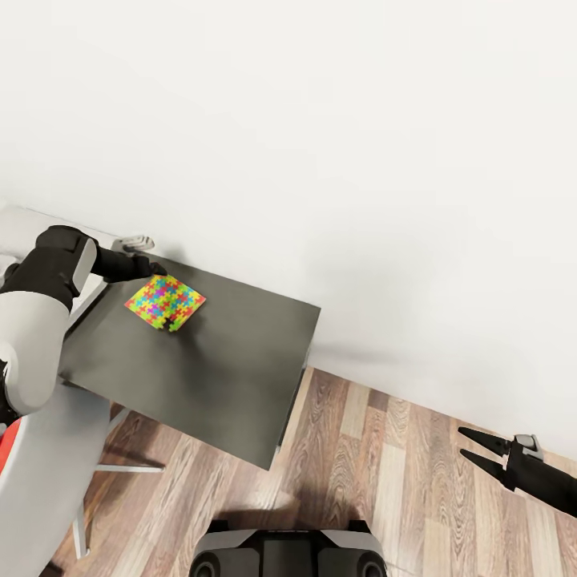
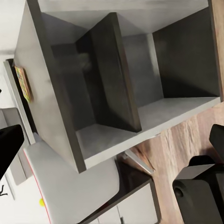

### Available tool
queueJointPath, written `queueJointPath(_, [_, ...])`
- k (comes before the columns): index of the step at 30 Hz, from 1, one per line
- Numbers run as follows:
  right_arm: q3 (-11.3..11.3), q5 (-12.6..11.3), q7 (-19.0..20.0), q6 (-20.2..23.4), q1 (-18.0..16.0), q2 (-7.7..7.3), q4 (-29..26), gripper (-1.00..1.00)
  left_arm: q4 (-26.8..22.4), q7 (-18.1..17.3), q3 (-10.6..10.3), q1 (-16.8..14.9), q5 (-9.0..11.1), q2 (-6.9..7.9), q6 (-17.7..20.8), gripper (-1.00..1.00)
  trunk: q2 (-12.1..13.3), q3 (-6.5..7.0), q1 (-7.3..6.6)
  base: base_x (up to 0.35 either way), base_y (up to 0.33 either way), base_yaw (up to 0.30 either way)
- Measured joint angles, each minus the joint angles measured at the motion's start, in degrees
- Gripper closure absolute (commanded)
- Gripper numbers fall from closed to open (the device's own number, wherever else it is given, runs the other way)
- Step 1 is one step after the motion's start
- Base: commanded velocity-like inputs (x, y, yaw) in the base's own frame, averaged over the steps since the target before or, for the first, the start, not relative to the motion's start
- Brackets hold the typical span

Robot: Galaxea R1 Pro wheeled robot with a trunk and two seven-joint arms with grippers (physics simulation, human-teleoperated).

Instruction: Put all the toys in the child's room - the three board games (two on the bed and one on the table), the two jigsaw puzzles on the table, and the tennis ball on the table - inside the toy box on the table in the child's room.

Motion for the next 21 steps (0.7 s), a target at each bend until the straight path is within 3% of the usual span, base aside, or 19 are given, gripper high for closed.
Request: queueJointPath(21, [0.0, 0.0, 0.0, 0.0, 0.0, 0.00, 0.0, -1.00, 0.0, 4.8, -1.3, 0.0, -0.1, -0.07, -0.2, -1.00, 0.0, 0.00, 0.00, 0.005, 0.013, 0.000])
